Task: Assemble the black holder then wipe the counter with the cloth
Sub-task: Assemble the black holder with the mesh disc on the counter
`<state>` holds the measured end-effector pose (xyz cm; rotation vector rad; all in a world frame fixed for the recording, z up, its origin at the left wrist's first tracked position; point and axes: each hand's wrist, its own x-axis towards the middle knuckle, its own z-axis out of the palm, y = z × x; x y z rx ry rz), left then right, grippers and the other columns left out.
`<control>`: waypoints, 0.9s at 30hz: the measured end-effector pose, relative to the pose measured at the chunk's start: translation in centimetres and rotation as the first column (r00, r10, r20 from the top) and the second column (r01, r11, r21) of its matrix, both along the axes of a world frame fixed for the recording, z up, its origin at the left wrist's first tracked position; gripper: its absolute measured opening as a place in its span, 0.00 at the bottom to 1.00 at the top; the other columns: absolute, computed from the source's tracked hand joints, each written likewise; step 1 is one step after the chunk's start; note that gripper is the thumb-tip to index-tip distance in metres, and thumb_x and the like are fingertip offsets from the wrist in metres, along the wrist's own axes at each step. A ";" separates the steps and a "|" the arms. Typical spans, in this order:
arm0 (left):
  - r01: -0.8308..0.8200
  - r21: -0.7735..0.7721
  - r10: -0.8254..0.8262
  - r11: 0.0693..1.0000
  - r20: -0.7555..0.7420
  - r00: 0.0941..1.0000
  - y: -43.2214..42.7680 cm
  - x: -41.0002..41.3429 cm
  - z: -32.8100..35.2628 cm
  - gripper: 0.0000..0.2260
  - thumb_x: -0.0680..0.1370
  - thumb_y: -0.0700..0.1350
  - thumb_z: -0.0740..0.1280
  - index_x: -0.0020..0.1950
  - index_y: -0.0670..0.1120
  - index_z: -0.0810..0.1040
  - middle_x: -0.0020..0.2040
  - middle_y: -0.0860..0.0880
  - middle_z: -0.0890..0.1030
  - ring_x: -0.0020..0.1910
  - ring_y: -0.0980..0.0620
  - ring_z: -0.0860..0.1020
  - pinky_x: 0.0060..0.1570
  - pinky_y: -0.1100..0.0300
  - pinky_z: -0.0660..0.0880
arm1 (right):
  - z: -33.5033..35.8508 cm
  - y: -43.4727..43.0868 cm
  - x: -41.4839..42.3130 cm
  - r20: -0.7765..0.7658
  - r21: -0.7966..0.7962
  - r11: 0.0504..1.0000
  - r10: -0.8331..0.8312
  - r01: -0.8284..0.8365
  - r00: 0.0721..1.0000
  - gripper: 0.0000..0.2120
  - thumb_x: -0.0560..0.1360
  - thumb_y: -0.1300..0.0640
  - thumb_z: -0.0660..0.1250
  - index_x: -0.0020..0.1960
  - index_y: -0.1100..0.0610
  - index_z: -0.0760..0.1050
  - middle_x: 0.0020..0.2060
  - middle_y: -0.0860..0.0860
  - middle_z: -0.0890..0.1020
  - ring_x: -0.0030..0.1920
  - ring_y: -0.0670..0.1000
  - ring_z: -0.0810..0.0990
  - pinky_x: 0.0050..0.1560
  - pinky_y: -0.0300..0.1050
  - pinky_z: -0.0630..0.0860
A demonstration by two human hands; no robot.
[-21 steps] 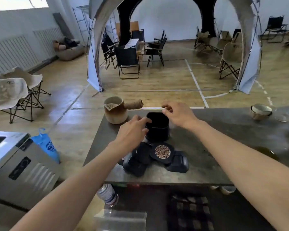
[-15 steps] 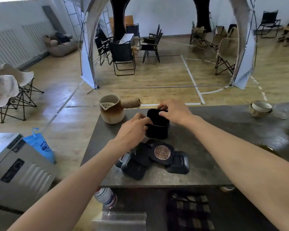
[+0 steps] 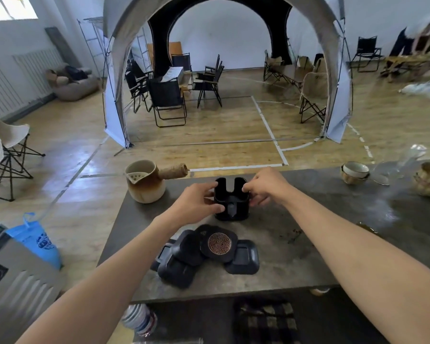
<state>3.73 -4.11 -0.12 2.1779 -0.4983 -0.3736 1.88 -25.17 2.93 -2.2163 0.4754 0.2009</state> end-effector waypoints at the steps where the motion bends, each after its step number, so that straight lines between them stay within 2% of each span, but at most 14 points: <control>1: -0.019 0.018 0.019 1.000 0.032 0.999 -0.1 -0.1 0.1 0.32 0.70 0.43 0.77 0.72 0.49 0.70 0.60 0.44 0.82 0.54 0.55 0.82 0.59 0.50 0.78 | -0.1 -0.2 -0.1 0.005 -0.005 1.000 0.001 -0.001 1.000 0.07 0.73 0.58 0.72 0.45 0.62 0.81 0.35 0.55 0.86 0.32 0.52 0.86 0.43 0.53 0.84; 3: -0.041 0.037 0.038 0.998 0.078 0.996 -0.2 -0.2 0.1 0.34 0.69 0.45 0.78 0.73 0.51 0.70 0.59 0.44 0.82 0.48 0.55 0.84 0.56 0.51 0.79 | -0.3 -0.5 -0.2 0.036 -0.090 0.996 0.013 -0.009 0.999 0.06 0.72 0.55 0.73 0.44 0.59 0.82 0.35 0.53 0.86 0.32 0.51 0.86 0.43 0.51 0.84; 5: -0.048 0.046 0.045 0.998 0.080 0.996 -0.3 -0.4 0.1 0.38 0.66 0.45 0.80 0.74 0.52 0.68 0.58 0.48 0.80 0.43 0.55 0.85 0.54 0.51 0.80 | -0.3 -0.6 -0.1 0.081 -0.254 0.966 0.066 -0.044 0.995 0.07 0.73 0.51 0.73 0.43 0.54 0.84 0.35 0.50 0.86 0.34 0.49 0.85 0.43 0.48 0.84; 7: -0.083 0.052 0.079 0.995 0.072 0.994 -0.3 -0.3 -0.2 0.40 0.65 0.43 0.81 0.73 0.49 0.67 0.61 0.49 0.78 0.42 0.52 0.85 0.54 0.49 0.80 | -0.4 -0.6 0.1 0.124 -0.325 0.941 0.145 -0.098 0.982 0.07 0.74 0.50 0.71 0.46 0.51 0.86 0.40 0.49 0.87 0.40 0.48 0.84 0.45 0.48 0.83; 9: -0.117 0.038 0.115 0.992 0.059 0.992 -0.2 -0.3 -0.3 0.33 0.66 0.38 0.78 0.69 0.45 0.73 0.60 0.48 0.80 0.43 0.50 0.85 0.51 0.49 0.81 | -0.6 -0.4 0.2 0.171 -0.296 0.943 0.212 -0.155 0.962 0.08 0.76 0.51 0.70 0.51 0.50 0.85 0.48 0.48 0.87 0.48 0.48 0.83 0.51 0.49 0.81; 11: -0.138 0.012 0.137 0.990 0.029 0.990 0.0 -0.4 -0.3 0.23 0.69 0.34 0.75 0.63 0.43 0.77 0.53 0.47 0.84 0.38 0.51 0.85 0.44 0.53 0.83 | -0.8 -0.1 0.1 0.226 -0.248 0.952 0.236 -0.178 0.945 0.09 0.77 0.52 0.68 0.54 0.51 0.84 0.51 0.48 0.86 0.52 0.49 0.83 0.55 0.50 0.80; 13: -0.133 0.018 0.132 0.991 0.019 0.991 0.2 -0.6 -0.1 0.21 0.69 0.33 0.75 0.61 0.45 0.77 0.47 0.48 0.84 0.36 0.51 0.85 0.40 0.57 0.83 | -1.1 -0.1 -0.1 0.238 -0.183 0.975 0.167 -0.125 0.957 0.12 0.78 0.48 0.66 0.54 0.52 0.83 0.49 0.48 0.85 0.50 0.50 0.82 0.54 0.52 0.80; 15: -0.069 0.035 0.068 0.997 0.035 0.997 0.4 -0.8 0.0 0.23 0.69 0.35 0.76 0.60 0.50 0.78 0.44 0.48 0.84 0.37 0.51 0.85 0.41 0.57 0.82 | -1.4 -0.5 -0.6 0.193 -0.199 0.979 0.085 -0.046 0.977 0.12 0.76 0.44 0.67 0.51 0.50 0.83 0.42 0.47 0.85 0.44 0.50 0.83 0.49 0.50 0.82; 18: -0.009 0.084 0.001 0.996 0.088 0.996 0.4 -1.1 0.2 0.16 0.66 0.40 0.80 0.51 0.51 0.82 0.44 0.48 0.84 0.38 0.54 0.83 0.41 0.63 0.78 | -1.8 -0.8 -1.0 0.177 -0.087 0.996 0.002 0.014 0.984 0.06 0.76 0.53 0.70 0.47 0.54 0.83 0.33 0.51 0.85 0.31 0.48 0.84 0.38 0.44 0.83; 20: -0.010 0.094 0.001 0.996 0.100 0.995 0.1 -1.4 0.0 0.15 0.63 0.44 0.82 0.47 0.50 0.83 0.43 0.49 0.85 0.39 0.55 0.83 0.41 0.65 0.76 | -2.2 -0.5 -1.0 0.220 -0.019 1.000 -0.019 0.023 0.975 0.05 0.76 0.56 0.70 0.48 0.56 0.84 0.32 0.51 0.85 0.30 0.47 0.83 0.34 0.40 0.81; 24: -0.072 0.047 0.067 0.996 0.114 0.991 -0.3 -1.9 -0.8 0.15 0.61 0.45 0.83 0.45 0.48 0.84 0.39 0.49 0.86 0.39 0.53 0.84 0.42 0.61 0.78 | -2.6 -0.1 -0.9 0.289 0.020 0.999 -0.039 0.034 0.957 0.06 0.76 0.56 0.70 0.49 0.56 0.84 0.31 0.49 0.83 0.31 0.46 0.82 0.32 0.36 0.76; 27: -0.086 0.024 0.082 0.996 0.126 0.989 -0.4 -2.3 -1.1 0.15 0.62 0.45 0.83 0.45 0.48 0.84 0.39 0.49 0.86 0.39 0.52 0.84 0.43 0.59 0.79 | -2.6 -0.2 -0.9 0.281 0.007 1.000 -0.030 0.029 0.959 0.07 0.76 0.54 0.70 0.49 0.55 0.85 0.32 0.52 0.84 0.32 0.46 0.82 0.38 0.40 0.79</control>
